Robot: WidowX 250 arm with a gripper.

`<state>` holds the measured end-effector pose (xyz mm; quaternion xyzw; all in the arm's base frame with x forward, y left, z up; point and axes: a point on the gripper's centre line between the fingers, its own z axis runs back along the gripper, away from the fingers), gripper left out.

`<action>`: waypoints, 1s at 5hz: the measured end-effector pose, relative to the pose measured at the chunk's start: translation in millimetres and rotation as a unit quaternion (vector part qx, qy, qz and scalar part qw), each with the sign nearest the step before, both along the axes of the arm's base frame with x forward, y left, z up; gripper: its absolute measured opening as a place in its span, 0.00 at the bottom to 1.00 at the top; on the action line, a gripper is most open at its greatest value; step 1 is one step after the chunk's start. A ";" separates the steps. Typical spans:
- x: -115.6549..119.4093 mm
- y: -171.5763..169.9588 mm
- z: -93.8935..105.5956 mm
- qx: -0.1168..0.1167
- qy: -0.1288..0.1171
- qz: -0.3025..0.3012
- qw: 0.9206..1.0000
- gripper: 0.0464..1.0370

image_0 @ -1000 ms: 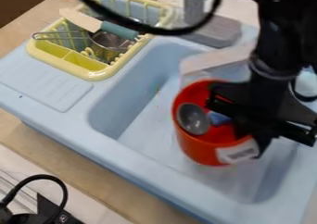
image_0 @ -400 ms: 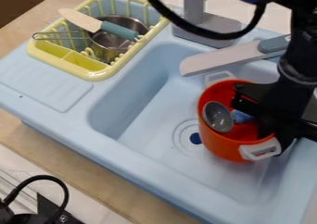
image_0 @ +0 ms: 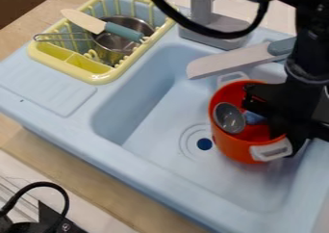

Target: Place bowl and spoon in the sink

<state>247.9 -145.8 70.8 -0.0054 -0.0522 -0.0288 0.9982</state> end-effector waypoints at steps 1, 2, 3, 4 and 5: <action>-1.9 1.9 -0.1 -0.005 0.001 0.002 1.000 0.17; -6.1 6.3 0.1 -0.021 0.011 -0.001 1.000 0.40; -10.2 9.5 0.7 -0.047 0.015 -0.014 0.999 0.68; -14.0 12.9 11.7 -0.055 0.008 -0.032 0.998 0.92; -17.9 16.6 40.3 -0.067 -0.025 -0.044 0.996 0.96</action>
